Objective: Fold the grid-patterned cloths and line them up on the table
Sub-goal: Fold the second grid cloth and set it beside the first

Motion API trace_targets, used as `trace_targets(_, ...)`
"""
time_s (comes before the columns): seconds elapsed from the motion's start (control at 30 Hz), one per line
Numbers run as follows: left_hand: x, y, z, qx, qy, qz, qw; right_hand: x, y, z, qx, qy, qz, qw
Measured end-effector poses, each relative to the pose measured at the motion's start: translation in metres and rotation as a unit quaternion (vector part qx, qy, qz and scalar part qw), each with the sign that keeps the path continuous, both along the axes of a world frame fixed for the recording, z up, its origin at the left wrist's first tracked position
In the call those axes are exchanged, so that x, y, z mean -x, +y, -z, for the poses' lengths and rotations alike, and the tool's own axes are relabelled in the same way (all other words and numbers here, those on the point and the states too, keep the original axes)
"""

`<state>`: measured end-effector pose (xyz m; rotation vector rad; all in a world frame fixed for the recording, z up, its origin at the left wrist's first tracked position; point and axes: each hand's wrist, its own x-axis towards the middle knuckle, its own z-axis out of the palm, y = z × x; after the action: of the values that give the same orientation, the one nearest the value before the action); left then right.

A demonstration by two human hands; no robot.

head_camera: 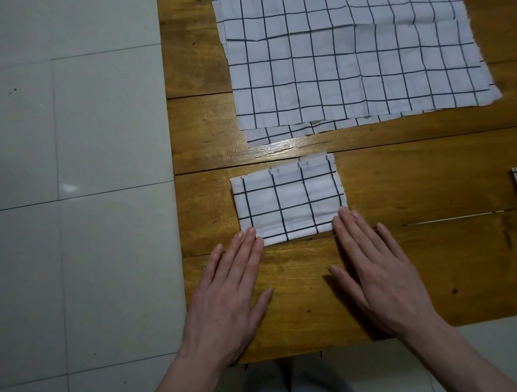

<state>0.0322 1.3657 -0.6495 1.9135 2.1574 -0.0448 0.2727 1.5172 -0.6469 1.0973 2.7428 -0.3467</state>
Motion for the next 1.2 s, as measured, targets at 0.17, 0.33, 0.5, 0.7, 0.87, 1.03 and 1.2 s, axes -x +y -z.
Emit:
trace_targets(0.17, 0.000, -0.003, 0.000, -0.018, 0.003, -0.034, 0.999, 0.001, 0.000, -0.002, 0.001, 0.013, 0.005, 1.000)
trace_targets(0.33, -0.009, 0.005, -0.008, -0.050, -0.021, -0.077, 0.996, 0.003, 0.002, -0.008, -0.009, 0.032, 0.012, 0.999)
trace_targets(0.5, -0.013, 0.019, -0.016, -0.048, -0.012, -0.086, 0.995, 0.018, 0.017, -0.020, -0.028, 0.041, 0.014, 0.999)
trace_targets(0.7, 0.004, 0.026, -0.015, -0.033, -0.003, -0.029, 0.999, 0.049, 0.052, -0.024, -0.029, 0.101, -0.068, 0.992)
trace_targets(0.87, 0.019, 0.029, -0.014, -0.040, -0.004, -0.008, 0.999, 0.071, 0.065, -0.023, 0.037, 0.109, 0.007, 0.993)
trace_targets(1.03, 0.008, 0.031, -0.017, -0.069, -0.015, -0.074, 0.995, 0.083, 0.063, -0.031, 0.033, 0.070, 0.075, 0.994)
trace_targets(1.2, -0.019, 0.037, -0.019, -0.062, -0.050, -0.165, 0.983, 0.088, 0.052, -0.040, 0.079, 0.055, 0.132, 0.987)
